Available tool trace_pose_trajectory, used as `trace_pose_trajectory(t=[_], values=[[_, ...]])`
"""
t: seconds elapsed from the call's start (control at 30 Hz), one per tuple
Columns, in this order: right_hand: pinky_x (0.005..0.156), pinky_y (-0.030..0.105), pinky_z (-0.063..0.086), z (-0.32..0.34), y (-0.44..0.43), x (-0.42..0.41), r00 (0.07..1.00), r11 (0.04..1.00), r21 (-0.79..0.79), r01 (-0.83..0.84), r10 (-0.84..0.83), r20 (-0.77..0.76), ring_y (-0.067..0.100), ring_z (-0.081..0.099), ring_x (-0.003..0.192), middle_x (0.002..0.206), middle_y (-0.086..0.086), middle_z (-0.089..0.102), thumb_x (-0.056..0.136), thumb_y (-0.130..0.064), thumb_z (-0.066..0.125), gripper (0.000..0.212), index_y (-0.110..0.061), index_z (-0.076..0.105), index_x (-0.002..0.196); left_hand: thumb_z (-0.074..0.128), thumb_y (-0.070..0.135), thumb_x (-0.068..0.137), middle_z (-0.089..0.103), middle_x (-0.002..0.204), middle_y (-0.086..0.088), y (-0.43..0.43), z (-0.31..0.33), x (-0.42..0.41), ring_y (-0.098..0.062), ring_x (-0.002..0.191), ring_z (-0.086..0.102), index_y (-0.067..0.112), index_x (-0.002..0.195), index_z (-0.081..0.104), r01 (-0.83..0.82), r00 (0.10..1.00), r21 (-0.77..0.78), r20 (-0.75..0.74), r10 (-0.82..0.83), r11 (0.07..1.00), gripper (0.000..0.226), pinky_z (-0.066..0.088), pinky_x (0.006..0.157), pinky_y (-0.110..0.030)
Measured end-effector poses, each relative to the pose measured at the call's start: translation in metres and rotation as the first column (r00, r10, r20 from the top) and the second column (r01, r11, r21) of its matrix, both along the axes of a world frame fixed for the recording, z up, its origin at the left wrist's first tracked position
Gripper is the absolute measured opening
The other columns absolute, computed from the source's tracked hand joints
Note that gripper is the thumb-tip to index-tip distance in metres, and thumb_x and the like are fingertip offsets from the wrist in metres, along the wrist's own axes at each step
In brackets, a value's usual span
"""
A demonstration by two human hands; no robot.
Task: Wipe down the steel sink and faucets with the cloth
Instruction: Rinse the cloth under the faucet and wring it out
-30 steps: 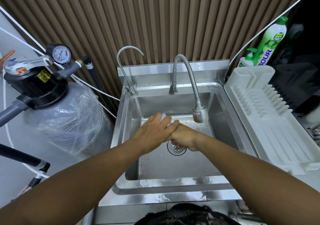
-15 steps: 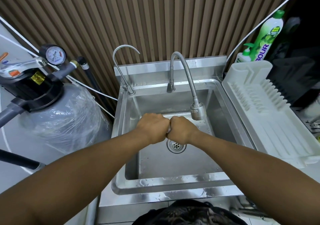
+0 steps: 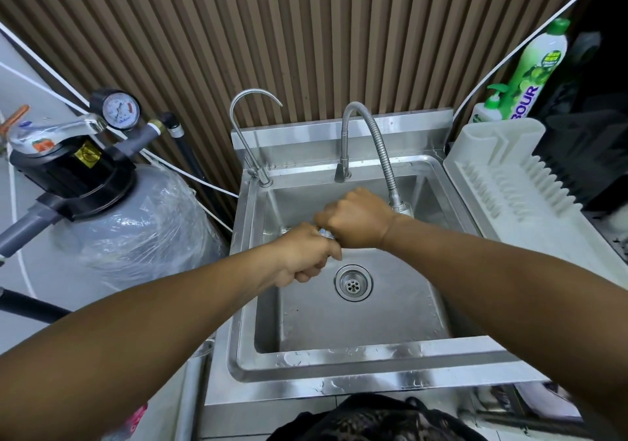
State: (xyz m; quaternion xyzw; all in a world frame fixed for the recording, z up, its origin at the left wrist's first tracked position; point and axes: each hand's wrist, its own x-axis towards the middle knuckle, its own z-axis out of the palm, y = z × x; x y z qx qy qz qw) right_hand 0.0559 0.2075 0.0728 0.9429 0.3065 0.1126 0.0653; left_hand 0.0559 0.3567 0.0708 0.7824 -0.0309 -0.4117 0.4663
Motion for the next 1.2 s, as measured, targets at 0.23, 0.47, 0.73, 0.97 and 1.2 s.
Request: trace_pose_trajectory(t=[0.23, 0.47, 0.73, 0.97, 1.2], values=[[0.045, 0.021, 0.028, 0.015, -0.008, 0.014, 0.981, 0.989, 0.012, -0.15, 0.147, 0.123, 0.025, 0.053, 0.035, 0.05, 0.002, 0.054, 0.056, -0.018, 0.065, 0.009, -0.014, 0.061, 0.062, 0.056, 0.012, 0.089, 0.024, 0.043, 0.008, -0.003, 0.008, -0.006, -0.005, 0.034, 0.014, 0.024, 0.058, 0.029, -0.157, 0.933, -0.197, -0.35, 0.08, 0.968, 0.043, 0.006, 0.036, -0.016], [0.063, 0.031, 0.039, 0.012, 0.003, 0.01, 0.849, 0.88, 0.074, 0.468, -0.426, -0.312, 0.035, 0.063, 0.08, 0.089, 0.012, 0.068, 0.08, -0.016, 0.061, 0.004, -0.018, 0.057, 0.08, 0.069, 0.021, 0.08, 0.057, 0.097, 0.001, 0.006, 0.015, 0.017, -0.02, 0.075, 0.054, 0.018, 0.11, 0.052, 0.038, 0.816, 0.227, 0.555, -0.161, 0.973, 0.035, 0.043, 0.064, -0.032], [0.045, 0.024, 0.025, 0.024, 0.013, -0.004, 0.36, 0.608, 0.245, 0.755, -0.072, -0.93, 0.017, 0.031, 0.051, 0.067, 0.007, 0.042, 0.087, -0.014, 0.066, 0.011, -0.011, 0.059, 0.096, 0.061, 0.01, 0.088, 0.037, 0.147, -0.006, 0.008, -0.001, 0.015, -0.034, 0.12, 0.046, 0.023, 0.151, 0.026, -0.076, 0.124, 0.677, 0.735, -0.667, 0.732, 0.074, 0.052, 0.071, -0.042], [0.054, 0.028, 0.04, 0.016, 0.013, -0.002, 0.504, 0.596, 0.308, 0.741, -0.191, -0.842, 0.022, 0.05, 0.061, 0.073, 0.005, 0.059, 0.082, -0.011, 0.072, 0.005, -0.012, 0.067, 0.084, 0.065, 0.017, 0.083, 0.064, 0.115, -0.012, -0.007, 0.024, 0.026, -0.038, 0.104, 0.062, 0.015, 0.119, 0.054, 0.064, 0.286, 0.744, 0.625, -0.726, 0.665, 0.038, 0.05, 0.077, -0.04], [0.066, 0.03, 0.047, 0.019, 0.011, -0.005, 0.75, 0.794, 0.169, 0.584, -0.447, -0.488, 0.027, 0.057, 0.079, 0.09, 0.007, 0.066, 0.084, -0.021, 0.061, 0.008, -0.016, 0.063, 0.09, 0.059, 0.03, 0.085, 0.067, 0.099, -0.007, -0.006, 0.039, 0.029, -0.032, 0.09, 0.064, 0.021, 0.096, 0.065, 0.047, 0.315, 0.789, 0.571, -0.759, 0.613, 0.015, 0.041, 0.067, -0.03]])
